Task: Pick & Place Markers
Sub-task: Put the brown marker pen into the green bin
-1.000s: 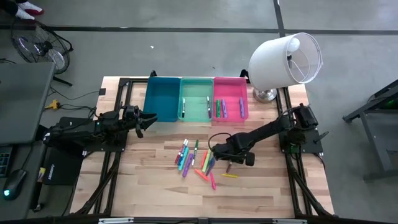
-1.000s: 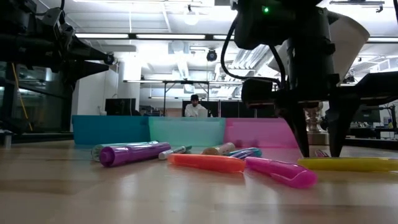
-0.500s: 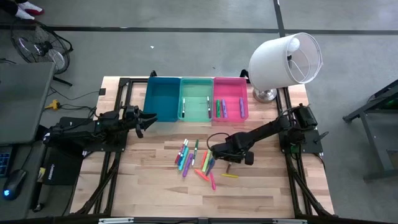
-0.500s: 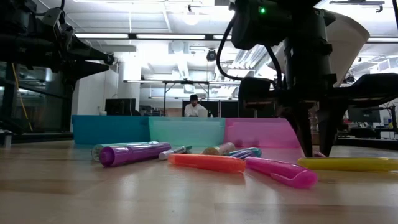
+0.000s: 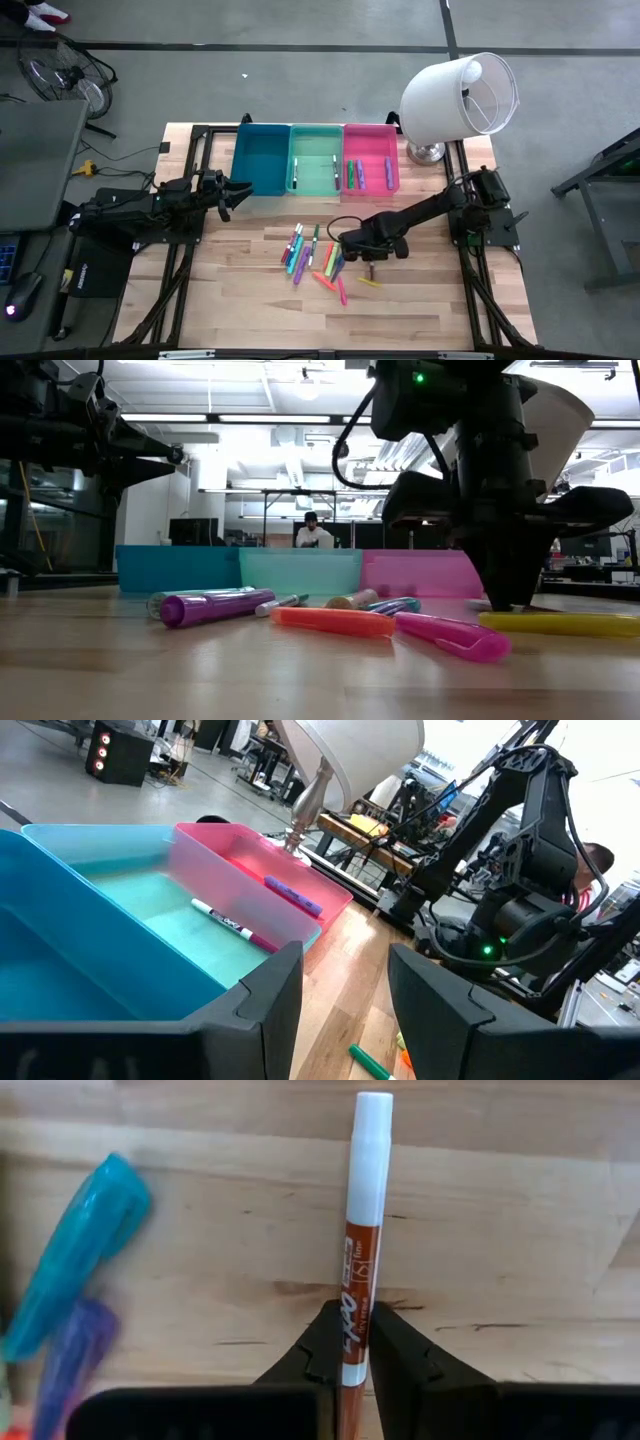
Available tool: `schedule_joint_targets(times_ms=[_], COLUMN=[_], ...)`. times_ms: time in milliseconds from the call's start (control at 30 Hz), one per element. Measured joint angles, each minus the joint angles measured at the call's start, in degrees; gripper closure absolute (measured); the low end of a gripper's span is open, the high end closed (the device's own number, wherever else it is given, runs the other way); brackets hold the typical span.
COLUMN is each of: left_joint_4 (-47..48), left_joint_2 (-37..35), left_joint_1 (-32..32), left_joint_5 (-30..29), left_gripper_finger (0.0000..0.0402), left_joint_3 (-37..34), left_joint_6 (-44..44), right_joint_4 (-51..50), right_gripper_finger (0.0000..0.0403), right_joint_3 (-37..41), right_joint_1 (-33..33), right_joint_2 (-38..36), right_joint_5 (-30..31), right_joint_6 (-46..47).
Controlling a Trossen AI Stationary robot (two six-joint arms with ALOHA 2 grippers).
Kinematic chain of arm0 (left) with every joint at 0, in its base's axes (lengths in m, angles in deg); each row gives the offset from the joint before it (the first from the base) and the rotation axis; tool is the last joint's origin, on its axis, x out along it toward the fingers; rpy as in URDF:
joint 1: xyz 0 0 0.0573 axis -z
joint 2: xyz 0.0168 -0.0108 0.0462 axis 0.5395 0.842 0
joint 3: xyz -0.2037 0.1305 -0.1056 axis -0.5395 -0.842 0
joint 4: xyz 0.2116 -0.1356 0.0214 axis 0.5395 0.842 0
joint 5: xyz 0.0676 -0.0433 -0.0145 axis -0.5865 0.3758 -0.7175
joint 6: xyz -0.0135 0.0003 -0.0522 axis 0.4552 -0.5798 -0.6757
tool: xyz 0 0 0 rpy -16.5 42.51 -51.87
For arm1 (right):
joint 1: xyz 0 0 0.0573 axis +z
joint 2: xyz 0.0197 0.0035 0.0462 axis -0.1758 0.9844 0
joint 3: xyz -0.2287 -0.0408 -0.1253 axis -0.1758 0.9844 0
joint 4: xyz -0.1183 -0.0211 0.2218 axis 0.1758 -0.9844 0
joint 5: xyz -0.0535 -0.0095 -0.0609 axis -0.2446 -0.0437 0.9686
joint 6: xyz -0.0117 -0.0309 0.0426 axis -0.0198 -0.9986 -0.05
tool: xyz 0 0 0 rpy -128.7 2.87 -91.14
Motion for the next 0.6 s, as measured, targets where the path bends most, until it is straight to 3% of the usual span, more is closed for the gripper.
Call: schedule_joint_targets(times_ms=[167,400,600], left_joint_4=[0.00,0.00,0.00], left_joint_2=[0.00,0.00,0.00], left_joint_1=[-0.01,0.00,-0.01], left_joint_5=[-0.01,0.08,0.10], left_gripper_finger=[0.0254,0.0254,0.0254], left_joint_3=[-0.02,0.00,-0.01], left_joint_6=[-0.02,-0.02,-0.02], right_joint_4=[-0.37,-4.07,-3.53], right_gripper_finger=[0.0380,0.0382,0.0383], right_joint_3=[-0.04,0.14,0.05], right_joint_1=[-0.97,-2.51,-4.79], right_joint_2=[-1.95,-6.99,-11.54], right_joint_5=[1.71,10.99,12.99], right_joint_6=[-7.85,-15.39,-23.38])
